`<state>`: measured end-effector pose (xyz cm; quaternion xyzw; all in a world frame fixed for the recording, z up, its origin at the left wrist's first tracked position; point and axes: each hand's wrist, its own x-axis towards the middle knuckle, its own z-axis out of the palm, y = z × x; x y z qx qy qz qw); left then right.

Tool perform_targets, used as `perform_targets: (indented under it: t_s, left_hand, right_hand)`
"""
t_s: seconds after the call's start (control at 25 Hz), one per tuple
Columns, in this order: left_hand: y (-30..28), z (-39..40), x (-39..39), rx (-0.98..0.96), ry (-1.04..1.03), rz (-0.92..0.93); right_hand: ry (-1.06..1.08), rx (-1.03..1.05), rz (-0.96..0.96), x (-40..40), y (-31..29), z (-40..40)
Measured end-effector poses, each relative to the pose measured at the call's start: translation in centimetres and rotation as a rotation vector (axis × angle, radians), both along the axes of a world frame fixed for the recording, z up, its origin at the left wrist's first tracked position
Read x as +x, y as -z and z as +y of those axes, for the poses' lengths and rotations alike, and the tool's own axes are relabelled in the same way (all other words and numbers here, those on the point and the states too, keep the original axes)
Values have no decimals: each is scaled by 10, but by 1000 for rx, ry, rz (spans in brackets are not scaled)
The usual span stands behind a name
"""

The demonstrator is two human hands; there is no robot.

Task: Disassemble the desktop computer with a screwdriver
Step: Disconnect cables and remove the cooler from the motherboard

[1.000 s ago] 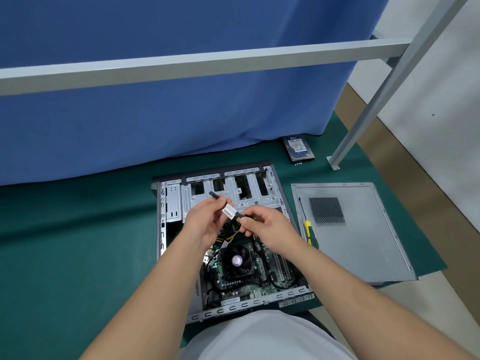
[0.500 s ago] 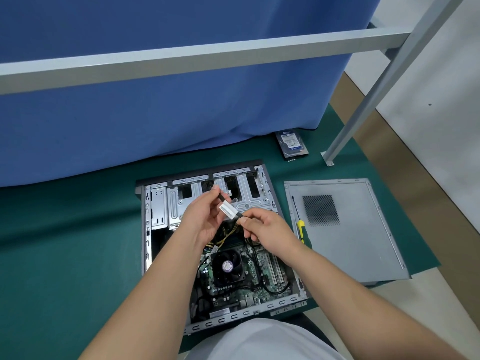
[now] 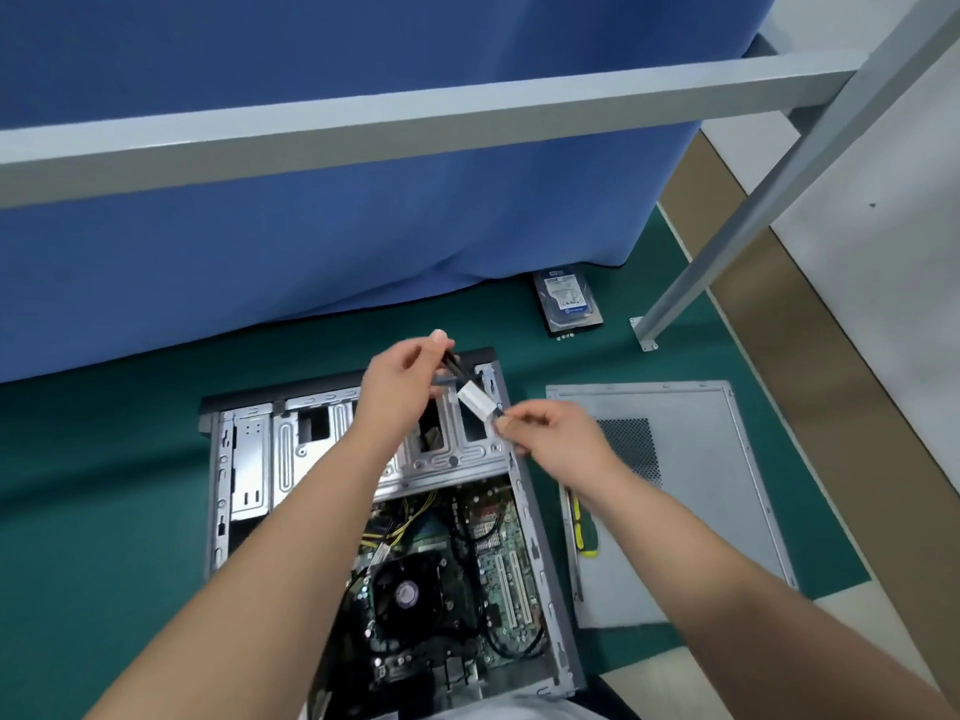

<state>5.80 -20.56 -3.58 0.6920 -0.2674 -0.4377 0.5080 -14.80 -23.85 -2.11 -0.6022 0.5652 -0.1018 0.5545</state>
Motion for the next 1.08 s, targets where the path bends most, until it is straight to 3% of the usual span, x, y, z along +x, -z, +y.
perform_targets:
  t_s: [0.16,0.28,0.4,0.68,0.8,1.08]
  left_hand:
    - [35,-7,46,181,171,-945]
    - [61,1,47,303,196,-1291]
    - [74,-2,45,297,129,-1421]
    - [86,0,49,235,72,-1486]
    - [84,-1,47,237,83,-1493]
    - [83,0,45,260,62,-1480]
  right_hand:
    - [196,-129,69,1,16,-90]
    - [142,-150,319,10,48,-142]
    - [28,-178,589,33,85,-181]
    - [-218,-415,803,68,142,-212]
    - [-299,-416,832,71,148,-215]
    - [-274,-348,764,61,143,-201]
